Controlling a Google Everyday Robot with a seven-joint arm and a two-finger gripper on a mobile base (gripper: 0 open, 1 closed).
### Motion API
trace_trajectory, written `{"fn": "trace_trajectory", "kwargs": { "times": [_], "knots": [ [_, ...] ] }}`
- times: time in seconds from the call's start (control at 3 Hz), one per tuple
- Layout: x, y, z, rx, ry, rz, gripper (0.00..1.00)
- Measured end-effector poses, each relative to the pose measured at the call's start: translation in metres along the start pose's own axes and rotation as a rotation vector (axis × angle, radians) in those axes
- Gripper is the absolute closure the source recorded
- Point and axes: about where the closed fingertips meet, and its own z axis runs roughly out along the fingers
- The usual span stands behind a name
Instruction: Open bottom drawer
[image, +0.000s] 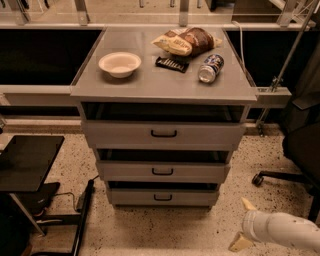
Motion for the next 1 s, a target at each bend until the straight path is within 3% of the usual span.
{"fn": "trace_trajectory", "kwargs": {
  "times": [0.33, 0.67, 1.0],
  "knots": [
    [-0.014, -0.008, 0.076, -0.006, -0.055, -0.004, 0.00],
    [-0.032, 0.003, 0.165, -0.082, -0.098, 0.000, 0.00],
    [-0.042, 0.039, 0.237, -0.215, -0.134, 0.020, 0.00]
  ]
}}
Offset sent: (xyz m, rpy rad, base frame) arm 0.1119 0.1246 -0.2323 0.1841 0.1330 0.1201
